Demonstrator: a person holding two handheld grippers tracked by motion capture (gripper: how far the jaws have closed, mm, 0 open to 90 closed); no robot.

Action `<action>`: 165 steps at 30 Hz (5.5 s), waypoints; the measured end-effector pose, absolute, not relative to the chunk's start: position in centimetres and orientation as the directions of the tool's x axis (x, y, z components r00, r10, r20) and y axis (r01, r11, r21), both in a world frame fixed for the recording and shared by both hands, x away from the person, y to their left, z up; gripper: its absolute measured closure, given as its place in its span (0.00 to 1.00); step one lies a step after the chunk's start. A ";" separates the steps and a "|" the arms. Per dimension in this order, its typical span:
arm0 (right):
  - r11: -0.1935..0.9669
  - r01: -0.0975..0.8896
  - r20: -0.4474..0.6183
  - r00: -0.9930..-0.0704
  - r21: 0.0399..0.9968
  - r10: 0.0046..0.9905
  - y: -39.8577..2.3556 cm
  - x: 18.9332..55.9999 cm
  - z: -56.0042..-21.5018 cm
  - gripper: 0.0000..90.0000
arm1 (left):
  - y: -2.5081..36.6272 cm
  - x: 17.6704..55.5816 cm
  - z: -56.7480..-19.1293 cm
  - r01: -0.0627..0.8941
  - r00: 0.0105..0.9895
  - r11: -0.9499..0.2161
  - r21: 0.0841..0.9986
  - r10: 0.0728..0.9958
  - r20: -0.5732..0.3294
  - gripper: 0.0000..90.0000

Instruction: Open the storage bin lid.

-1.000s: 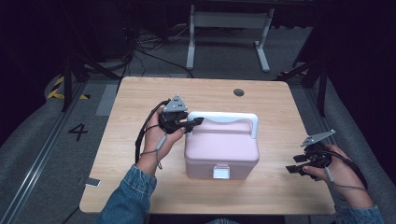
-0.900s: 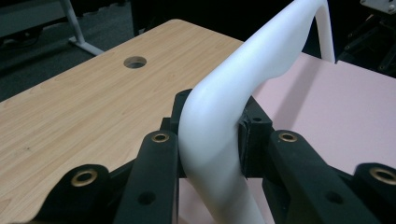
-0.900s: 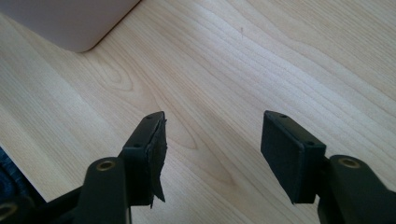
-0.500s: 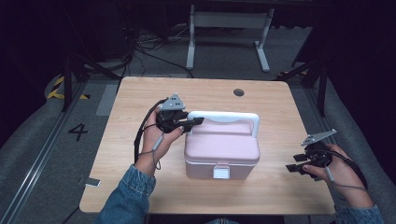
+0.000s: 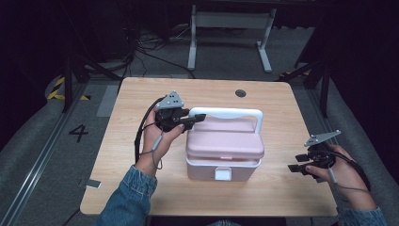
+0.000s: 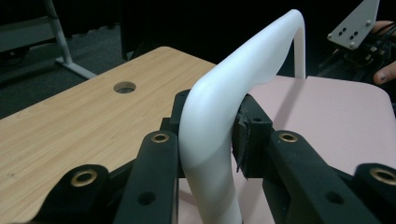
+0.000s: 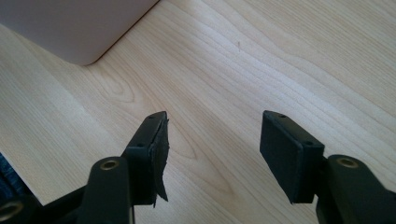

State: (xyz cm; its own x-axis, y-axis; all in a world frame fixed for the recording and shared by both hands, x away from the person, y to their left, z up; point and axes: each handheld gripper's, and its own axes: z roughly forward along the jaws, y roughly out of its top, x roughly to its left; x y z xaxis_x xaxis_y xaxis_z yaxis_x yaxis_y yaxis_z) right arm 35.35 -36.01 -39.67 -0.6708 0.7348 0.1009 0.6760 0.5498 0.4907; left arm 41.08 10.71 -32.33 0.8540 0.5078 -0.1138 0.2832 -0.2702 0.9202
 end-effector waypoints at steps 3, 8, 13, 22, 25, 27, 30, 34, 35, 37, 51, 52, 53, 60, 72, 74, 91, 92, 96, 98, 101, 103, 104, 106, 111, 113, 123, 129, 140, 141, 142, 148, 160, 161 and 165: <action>0.547 0.673 0.098 -0.670 0.497 0.735 -35.9 35.3 -39.5 0.49 | 10.7 41.2 -32.1 0.284 0.853 -0.273 0.919 0.509 -0.113 0.81; 0.541 0.662 0.100 -0.676 0.519 0.730 -35.8 35.3 -39.2 0.49 | 10.7 41.8 -31.9 0.285 0.847 -0.267 0.921 0.519 -0.112 0.82; 0.505 0.630 0.097 -0.676 0.591 0.730 -35.8 35.2 -38.3 0.57 | 10.7 42.7 -31.6 0.299 0.842 -0.269 0.916 0.525 -0.121 0.83; 0.457 0.579 0.095 -0.683 0.676 0.725 -35.6 34.8 -36.7 0.66 | 10.6 43.9 -30.7 0.314 0.847 -0.277 0.908 0.514 -0.136 0.83; 0.455 0.562 0.088 -0.690 0.691 0.718 -35.5 34.7 -36.5 0.68 | 10.6 44.2 -30.5 0.316 0.846 -0.282 0.906 0.516 -0.135 0.83; 0.448 0.556 0.089 -0.691 0.700 0.717 -35.5 34.7 -36.3 0.68 | 10.5 44.4 -30.4 0.324 0.842 -0.282 0.903 0.521 -0.139 0.82; 0.443 0.550 0.085 -0.690 0.708 0.719 -35.5 34.6 -36.1 0.68 | 10.4 44.8 -30.2 0.325 0.838 -0.285 0.902 0.528 -0.136 0.82; 0.429 0.539 0.091 -0.692 0.725 0.716 -35.4 34.5 -35.9 0.68 | 10.2 45.2 -30.0 0.323 0.834 -0.298 0.898 0.539 -0.121 0.81; 0.427 0.536 0.093 -0.695 0.729 0.713 -35.4 34.5 -35.8 0.68 | 10.1 45.3 -30.0 0.317 0.830 -0.305 0.898 0.547 -0.108 0.81; 0.420 0.526 0.095 -0.700 0.740 0.708 -35.3 34.4 -35.6 0.69 | 10.0 45.6 -29.9 0.319 0.825 -0.312 0.895 0.556 -0.100 0.82; 0.384 0.438 0.092 -0.748 0.813 0.658 -32.9 34.3 -34.2 0.75 | 9.8 47.0 -29.8 0.353 0.813 -0.303 0.885 0.568 -0.129 0.82; 0.381 0.430 0.091 -0.752 0.819 0.653 -32.6 34.4 -34.0 0.75 | 9.8 47.2 -29.8 0.357 0.810 -0.304 0.883 0.571 -0.131 0.82; 0.379 0.427 0.090 -0.753 0.821 0.652 -32.5 34.4 -34.0 0.76 | 9.8 47.3 -29.8 0.359 0.810 -0.304 0.882 0.571 -0.133 0.82; 0.343 0.390 0.091 -0.763 0.854 0.641 -30.9 34.8 -33.3 0.84 | 9.8 47.5 -29.9 0.358 0.805 -0.304 0.883 0.580 -0.127 0.82; 0.248 0.298 0.107 -0.810 0.922 0.577 -26.9 35.7 -31.5 1.00 | 9.9 47.2 -30.1 0.354 0.805 -0.286 0.890 0.577 -0.135 0.82; 0.236 0.287 0.103 -0.810 0.928 0.577 -26.5 35.8 -31.6 1.00 | 9.9 47.2 -30.1 0.353 0.806 -0.286 0.891 0.577 -0.134 0.82; 0.184 0.234 0.074 -0.785 0.955 0.615 -26.7 36.1 -31.7 1.00 | 10.6 46.5 -29.9 0.303 0.754 -0.253 0.919 0.653 -0.069 0.47; 0.182 0.233 0.074 -0.785 0.955 0.616 -26.7 36.1 -31.7 1.00 | 10.9 46.5 -29.8 0.295 0.748 -0.242 0.924 0.660 -0.066 0.45; 0.175 0.227 0.072 -0.782 0.958 0.619 -26.7 36.2 -31.7 1.00 | 12.2 46.1 -29.5 0.294 0.738 -0.219 0.930 0.671 -0.075 0.42; 0.173 0.228 0.074 -0.782 0.958 0.619 -26.7 36.3 -31.6 1.00 | 12.9 45.9 -29.4 0.290 0.731 -0.218 0.932 0.679 -0.069 0.41; 0.170 0.222 0.070 -0.780 0.960 0.622 -26.7 36.4 -31.6 1.00 | 13.9 45.3 -29.4 0.293 0.725 -0.202 0.934 0.685 -0.079 0.40; 0.166 0.222 0.073 -0.780 0.961 0.621 -26.7 36.5 -31.5 1.00 | 14.4 44.9 -29.4 0.288 0.723 -0.205 0.935 0.687 -0.072 0.39; 0.164 0.216 0.069 -0.778 0.962 0.624 -26.7 36.6 -31.5 1.00 | 14.7 44.6 -29.5 0.290 0.723 -0.210 0.934 0.687 -0.070 0.39; 0.164 0.212 0.064 -0.777 0.963 0.626 -26.7 36.8 -31.4 1.00 | 15.4 44.0 -29.5 0.291 0.722 -0.220 0.931 0.689 -0.062 0.38; 0.157 0.207 0.065 -0.778 0.966 0.625 -26.8 37.3 -31.3 1.00 | 16.7 42.3 -29.8 0.305 0.703 -0.245 0.920 0.709 -0.045 0.34; 0.153 0.207 0.068 -0.779 0.966 0.624 -26.8 37.4 -31.3 1.00 | 16.9 41.7 -29.9 0.307 0.694 -0.268 0.913 0.719 -0.023 0.32; 0.141 0.211 0.078 -0.777 0.967 0.625 -26.8 37.9 -31.2 1.00 | 16.7 39.4 -30.6 0.291 0.732 -0.315 0.904 0.682 0.002 0.29; 0.139 0.215 0.083 -0.776 0.967 0.625 -26.8 38.0 -31.4 1.00 | 15.8 39.2 -31.6 0.286 0.757 -0.313 0.906 0.654 -0.013 0.28; 0.134 0.213 0.084 -0.775 0.968 0.626 -26.8 38.1 -31.5 1.00 | 13.6 39.8 -32.1 0.255 0.773 -0.292 0.922 0.635 -0.013 0.22; 0.133 0.213 0.084 -0.775 0.968 0.626 -26.8 38.1 -31.5 1.00 | 13.4 39.9 -32.1 0.256 0.771 -0.285 0.924 0.636 -0.017 0.22; 0.133 0.212 0.083 -0.775 0.968 0.626 -26.8 38.1 -31.5 1.00 | 13.3 40.0 -32.1 0.253 0.771 -0.282 0.925 0.637 -0.017 0.22; 0.139 0.213 0.081 -0.775 0.967 0.627 -26.8 38.2 -31.5 1.00 | 11.9 40.6 -31.6 0.258 0.780 -0.295 0.920 0.625 -0.018 0.27; 0.135 0.216 0.083 -0.769 0.967 0.633 -27.0 38.6 -32.0 1.00 | 11.0 41.4 -30.5 0.154 0.768 -0.252 0.955 0.639 0.045 0.37; 0.138 0.214 0.080 -0.770 0.967 0.633 -27.0 38.7 -32.0 1.00 | 10.9 41.5 -30.4 0.148 0.766 -0.259 0.955 0.641 0.055 0.36; 0.145 0.212 0.074 -0.769 0.966 0.635 -27.0 38.9 -32.2 1.00 | 10.9 41.7 -30.3 0.138 0.770 -0.248 0.959 0.636 0.053 0.44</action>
